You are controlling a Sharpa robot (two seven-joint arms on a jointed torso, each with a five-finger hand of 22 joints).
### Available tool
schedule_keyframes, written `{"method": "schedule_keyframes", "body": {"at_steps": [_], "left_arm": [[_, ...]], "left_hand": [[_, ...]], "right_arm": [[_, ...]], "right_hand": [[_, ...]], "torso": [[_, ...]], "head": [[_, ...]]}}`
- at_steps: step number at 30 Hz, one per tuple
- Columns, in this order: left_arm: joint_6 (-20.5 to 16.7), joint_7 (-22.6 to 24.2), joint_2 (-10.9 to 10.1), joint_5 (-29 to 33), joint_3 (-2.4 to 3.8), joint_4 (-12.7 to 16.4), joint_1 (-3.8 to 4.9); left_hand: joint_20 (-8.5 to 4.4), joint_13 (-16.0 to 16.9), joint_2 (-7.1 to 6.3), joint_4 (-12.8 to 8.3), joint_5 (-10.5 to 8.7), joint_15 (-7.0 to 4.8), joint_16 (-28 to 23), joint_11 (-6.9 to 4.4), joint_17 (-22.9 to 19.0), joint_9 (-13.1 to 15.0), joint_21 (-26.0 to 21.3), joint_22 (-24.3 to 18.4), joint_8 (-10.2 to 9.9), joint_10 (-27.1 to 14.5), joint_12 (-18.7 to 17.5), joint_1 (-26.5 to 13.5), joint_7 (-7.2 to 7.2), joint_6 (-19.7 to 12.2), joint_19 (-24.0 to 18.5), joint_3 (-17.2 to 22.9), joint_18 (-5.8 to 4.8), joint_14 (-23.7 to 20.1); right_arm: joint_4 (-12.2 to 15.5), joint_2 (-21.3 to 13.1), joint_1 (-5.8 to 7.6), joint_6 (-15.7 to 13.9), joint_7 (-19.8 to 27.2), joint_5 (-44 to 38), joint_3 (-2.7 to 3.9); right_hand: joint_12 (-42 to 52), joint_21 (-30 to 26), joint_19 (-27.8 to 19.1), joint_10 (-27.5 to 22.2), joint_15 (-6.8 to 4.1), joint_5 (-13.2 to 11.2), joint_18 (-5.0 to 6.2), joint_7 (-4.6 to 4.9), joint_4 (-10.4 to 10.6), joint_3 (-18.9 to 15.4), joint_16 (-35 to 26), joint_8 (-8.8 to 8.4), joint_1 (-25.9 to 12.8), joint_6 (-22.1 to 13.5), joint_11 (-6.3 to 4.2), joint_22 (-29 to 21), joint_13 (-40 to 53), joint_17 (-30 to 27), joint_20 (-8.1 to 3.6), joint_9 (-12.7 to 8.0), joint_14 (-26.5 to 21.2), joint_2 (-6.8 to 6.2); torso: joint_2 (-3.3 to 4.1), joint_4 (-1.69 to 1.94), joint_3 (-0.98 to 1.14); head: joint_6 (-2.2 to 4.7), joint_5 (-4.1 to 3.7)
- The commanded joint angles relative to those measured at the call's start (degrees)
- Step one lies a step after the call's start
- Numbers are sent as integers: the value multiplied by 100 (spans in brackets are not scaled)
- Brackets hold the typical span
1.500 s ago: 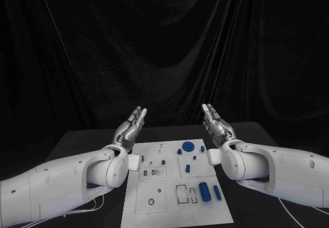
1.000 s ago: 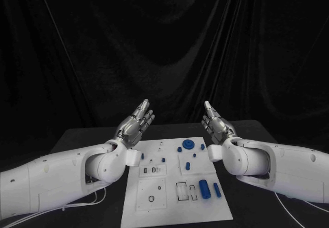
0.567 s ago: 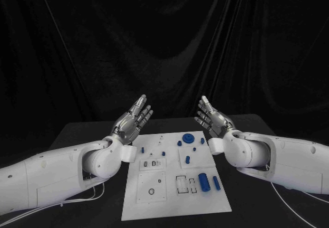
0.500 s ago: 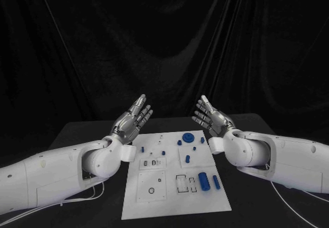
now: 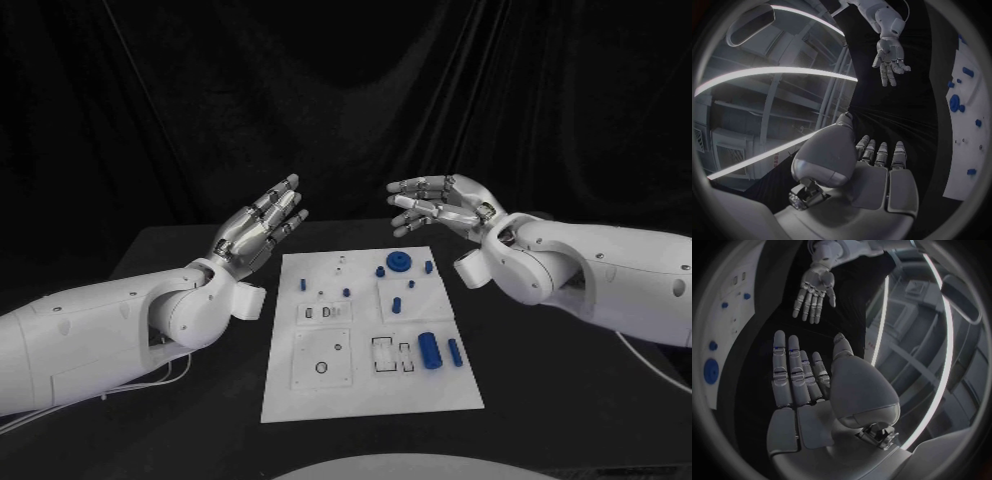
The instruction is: Assemble the parts on the task board
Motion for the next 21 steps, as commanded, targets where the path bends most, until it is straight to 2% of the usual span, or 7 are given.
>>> {"method": "schedule_keyframes", "body": {"at_steps": [1, 2, 3, 6, 9, 17, 21], "left_arm": [[-459, 271, -123, -767, 7, 118, -7], [-563, 263, -174, -898, 7, 156, -6], [-641, 261, -212, -1019, 7, 184, -4], [-870, 273, -321, -1438, 8, 268, 9], [-1027, 281, -405, -1728, 8, 353, 32], [-996, 115, -605, -1972, 9, 571, 143], [-903, 9, -712, -2011, 9, 660, 191]], "left_hand": [[91, 12, -4, 2, 167, 103, -14, 92, -5, 11, 37, 13, 8, 21, 56, 150, 54, 79, 18, 69, 96, 2], [161, 20, -44, -8, 341, 208, 19, 130, 14, 18, 52, 22, 14, 58, 94, 275, 104, 151, 36, 103, 84, 41], [192, 22, -60, -7, 404, 257, 33, 149, 21, 18, 50, 20, 11, 71, 108, 318, 122, 167, 34, 116, 74, 58], [327, 31, -106, 3, 504, 450, 139, 246, 63, 22, 81, 38, -3, 126, 158, 369, 160, 219, 69, 126, 20, 187], [421, 39, -142, -1, 567, 510, 219, 312, 85, 27, 166, 83, -8, 195, 199, 423, 209, 300, 175, 148, 54, 290], [499, 30, -159, -11, 651, 552, 214, 286, 79, 27, 195, 94, -24, 170, 159, 489, 279, 327, 210, 191, 75, 288], [513, 29, -173, -14, 674, 556, 219, 260, 81, 34, 204, 98, -17, 161, 150, 511, 307, 385, 220, 202, 82, 295]], "right_arm": [[-43, 15, 232, 280, -1069, -4105, 3], [-41, 21, 316, 363, -1231, -4849, 3], [-37, 25, 381, 446, -1351, -5435, 3], [-36, 52, 566, 702, -1692, -7094, 4], [-54, 87, 686, 821, -1928, -8162, 4], [-202, 248, 785, 405, -2166, -9473, 5], [-418, 436, 780, 304, -2161, -9743, 5]], "right_hand": [[-123, -141, 544, 169, -145, -362, 32, -105, 84, 265, -85, -128, 155, 81, -90, -94, -1, 37, -171, -14, 494, -140], [-207, -136, 813, 224, -243, -435, -2, -299, 165, 672, -62, -198, 250, 68, -172, -101, -2, 90, -285, -16, 764, -335], [-361, -244, 1066, 328, -308, -552, -4, -414, 498, 1381, -140, -251, 188, 229, -234, -159, 0, 157, -344, 1, 999, -760], [-469, -123, 1507, 444, -525, -662, 22, -554, 640, 1817, 61, -160, 237, 617, -416, -96, 1, 341, -513, 41, 1526, -935], [-513, 129, 1970, 714, -741, -681, 24, -753, 627, 2001, 409, -227, 238, 727, -628, 50, 8, 600, -727, 14, 2070, -963], [-660, 954, 2574, 1518, -965, -327, 1, -744, 304, 2190, 1580, -397, 197, 882, -697, 602, -4, 1206, -994, -4, 2364, -912], [-988, 2478, 2592, 1796, -1020, -334, -177, -808, 193, 2247, 2529, -595, -40, 799, -714, 2301, 1, 1510, -1062, -10, 2344, -944]], "torso": [[8, -2, -1], [9, 2, -1], [10, 6, -2], [28, 13, -12], [67, 26, -21], [270, 108, -45], [390, 195, -66]], "head": [[-106, -1], [-128, -3], [-160, -1], [-245, 18], [-271, 18], [-186, -41], [-191, -123]]}}
